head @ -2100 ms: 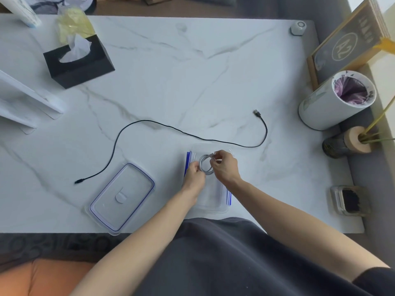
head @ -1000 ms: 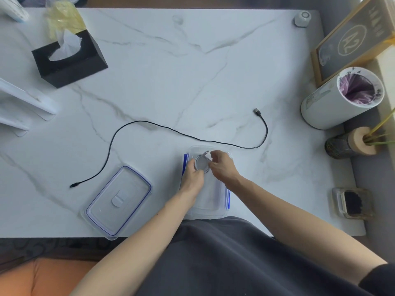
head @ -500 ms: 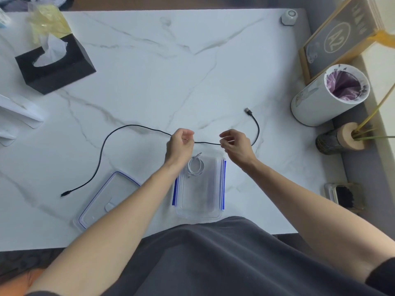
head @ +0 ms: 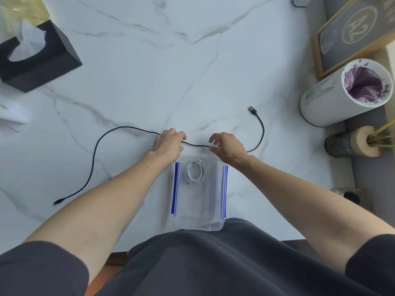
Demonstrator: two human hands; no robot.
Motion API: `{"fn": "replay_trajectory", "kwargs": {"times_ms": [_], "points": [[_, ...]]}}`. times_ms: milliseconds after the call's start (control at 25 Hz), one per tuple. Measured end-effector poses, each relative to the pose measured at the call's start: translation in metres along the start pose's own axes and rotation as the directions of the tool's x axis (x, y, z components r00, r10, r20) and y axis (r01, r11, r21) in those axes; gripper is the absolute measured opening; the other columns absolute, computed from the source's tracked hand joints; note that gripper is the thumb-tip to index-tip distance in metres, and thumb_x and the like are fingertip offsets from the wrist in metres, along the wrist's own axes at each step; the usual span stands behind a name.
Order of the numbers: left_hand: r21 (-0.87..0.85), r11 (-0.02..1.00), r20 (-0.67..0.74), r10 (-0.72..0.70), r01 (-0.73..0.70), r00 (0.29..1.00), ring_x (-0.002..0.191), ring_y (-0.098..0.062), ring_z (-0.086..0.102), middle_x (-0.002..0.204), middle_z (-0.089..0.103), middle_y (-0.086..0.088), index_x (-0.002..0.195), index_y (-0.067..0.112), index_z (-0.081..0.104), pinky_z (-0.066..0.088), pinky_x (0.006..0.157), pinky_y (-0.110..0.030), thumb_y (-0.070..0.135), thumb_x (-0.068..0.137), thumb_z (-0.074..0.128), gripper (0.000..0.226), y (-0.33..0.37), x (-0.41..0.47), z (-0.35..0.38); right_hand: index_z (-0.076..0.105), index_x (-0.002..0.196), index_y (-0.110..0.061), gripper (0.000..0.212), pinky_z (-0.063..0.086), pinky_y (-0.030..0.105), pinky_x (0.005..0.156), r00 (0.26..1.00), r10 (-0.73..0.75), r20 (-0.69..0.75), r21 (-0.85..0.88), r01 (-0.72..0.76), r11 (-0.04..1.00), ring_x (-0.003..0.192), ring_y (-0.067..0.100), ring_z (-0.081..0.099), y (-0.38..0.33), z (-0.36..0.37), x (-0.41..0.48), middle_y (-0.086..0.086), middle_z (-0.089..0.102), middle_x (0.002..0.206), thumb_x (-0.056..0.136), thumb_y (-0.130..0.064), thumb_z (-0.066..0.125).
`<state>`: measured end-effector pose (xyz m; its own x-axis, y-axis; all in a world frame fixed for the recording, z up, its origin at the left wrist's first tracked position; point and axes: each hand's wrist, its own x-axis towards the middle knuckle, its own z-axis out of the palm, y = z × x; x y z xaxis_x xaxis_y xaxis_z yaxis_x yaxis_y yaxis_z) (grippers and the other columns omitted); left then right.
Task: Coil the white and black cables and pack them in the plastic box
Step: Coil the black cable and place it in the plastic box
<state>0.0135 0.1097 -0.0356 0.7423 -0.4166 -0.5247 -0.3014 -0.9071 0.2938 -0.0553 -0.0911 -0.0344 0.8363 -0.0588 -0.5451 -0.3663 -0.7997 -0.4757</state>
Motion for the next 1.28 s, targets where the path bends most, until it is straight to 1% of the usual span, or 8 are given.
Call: {"fn": "replay_trajectory", "kwargs": {"times_ms": [200, 360, 560, 760, 840, 960, 1080, 1280], "points": [[0.210, 0.977, -0.024, 0.053, -0.047, 0.998, 0.107, -0.028, 0.049, 0.110, 0.057, -0.008, 0.103, 0.017, 0.058, 0.034, 0.091, -0.036, 0.025, 0.093, 0.058, 0.013, -0.015, 0.006, 0.006, 0.068, 0.095, -0.026, 0.016, 0.047, 0.030, 0.071, 0.990, 0.095, 0.103, -0.070, -0.088, 0.994, 0.089, 0.030, 0.066, -0.006, 0.000, 0.014, 0.002, 0.071, 0.101, 0.086, -0.018, 0.058], [0.177, 0.983, -0.004, 0.039, -0.038, 0.999, 0.107, -0.029, 0.052, 0.107, 0.057, -0.008, 0.099, 0.014, 0.058, 0.036, 0.090, -0.038, 0.032, 0.096, 0.053, 0.019, -0.025, 0.005, 0.009, 0.068, 0.092, -0.019, 0.025, 0.050, 0.033, 0.072, 0.989, 0.076, 0.125, -0.062, -0.069, 0.996, 0.090, 0.031, 0.064, -0.006, -0.001, 0.018, 0.006, 0.070, 0.105, 0.086, -0.005, 0.048], [0.077, 0.997, -0.071, 0.008, -0.003, 0.997, 0.099, -0.034, 0.058, 0.105, 0.065, -0.012, 0.101, 0.010, 0.055, 0.039, 0.082, -0.040, 0.035, 0.102, 0.035, 0.033, -0.047, -0.014, -0.003, 0.061, 0.093, -0.013, 0.020, 0.045, 0.034, 0.072, 0.975, 0.154, -0.160, 0.216, -0.117, 0.969, 0.091, 0.032, 0.058, -0.008, -0.020, 0.014, 0.015, 0.061, 0.103, 0.090, -0.005, 0.043], [-0.162, 0.987, -0.193, -0.045, 0.013, 0.980, 0.073, -0.032, 0.054, 0.073, 0.059, -0.001, 0.091, 0.012, 0.053, 0.039, 0.061, -0.035, 0.035, 0.102, 0.038, 0.029, -0.065, -0.064, -0.022, 0.058, 0.094, -0.013, 0.017, 0.052, 0.041, 0.074, 0.897, 0.274, -0.348, 0.355, -0.144, 0.924, 0.092, 0.033, 0.060, -0.007, -0.045, -0.001, 0.016, 0.062, 0.107, 0.092, -0.008, 0.042], [-0.199, 0.980, -0.247, -0.022, -0.028, 0.969, 0.068, -0.030, 0.050, 0.064, 0.051, 0.007, 0.089, 0.013, 0.055, 0.035, 0.059, -0.033, 0.032, 0.101, 0.040, 0.027, -0.061, -0.084, -0.032, 0.059, 0.106, -0.012, 0.017, 0.051, 0.044, 0.082, 0.919, 0.170, -0.355, 0.197, -0.104, 0.975, 0.098, 0.036, 0.059, -0.014, -0.046, -0.013, 0.016, 0.060, 0.113, 0.096, -0.016, 0.046], [-0.211, 0.970, -0.360, 0.034, -0.117, 0.932, 0.067, -0.032, 0.052, 0.067, 0.056, 0.007, 0.091, 0.012, 0.057, 0.041, 0.061, -0.035, 0.031, 0.101, 0.044, 0.025, -0.048, -0.103, -0.051, 0.043, 0.141, -0.008, 0.050, 0.042, 0.047, 0.102, 0.925, -0.134, -0.355, -0.121, 0.097, 0.988, 0.123, 0.040, 0.049, -0.036, -0.047, -0.030, 0.020, 0.051, 0.137, 0.097, -0.028, 0.054], [-0.147, 0.968, -0.450, 0.118, -0.204, 0.885, 0.071, -0.034, 0.055, 0.078, 0.066, 0.000, 0.090, 0.015, 0.053, 0.047, 0.063, -0.038, 0.035, 0.101, 0.043, 0.024, -0.035, -0.120, -0.070, 0.020, 0.155, -0.012, 0.073, 0.028, 0.048, 0.116, 0.849, -0.320, -0.419, -0.294, 0.207, 0.933, 0.144, 0.043, 0.027, -0.073, -0.055, -0.048, 0.026, 0.025, 0.157, 0.096, -0.035, 0.055], [-0.068, 0.959, -0.531, 0.197, -0.274, 0.824, 0.068, -0.034, 0.050, 0.069, 0.059, -0.002, 0.090, 0.013, 0.054, 0.045, 0.059, -0.037, 0.038, 0.099, 0.044, 0.028, -0.022, -0.144, -0.095, 0.017, 0.157, -0.020, 0.080, 0.023, 0.057, 0.118, 0.713, -0.505, -0.486, -0.499, 0.248, 0.830, 0.147, 0.053, 0.012, -0.120, -0.064, -0.079, 0.039, 0.006, 0.157, 0.092, -0.041, 0.061]]}}
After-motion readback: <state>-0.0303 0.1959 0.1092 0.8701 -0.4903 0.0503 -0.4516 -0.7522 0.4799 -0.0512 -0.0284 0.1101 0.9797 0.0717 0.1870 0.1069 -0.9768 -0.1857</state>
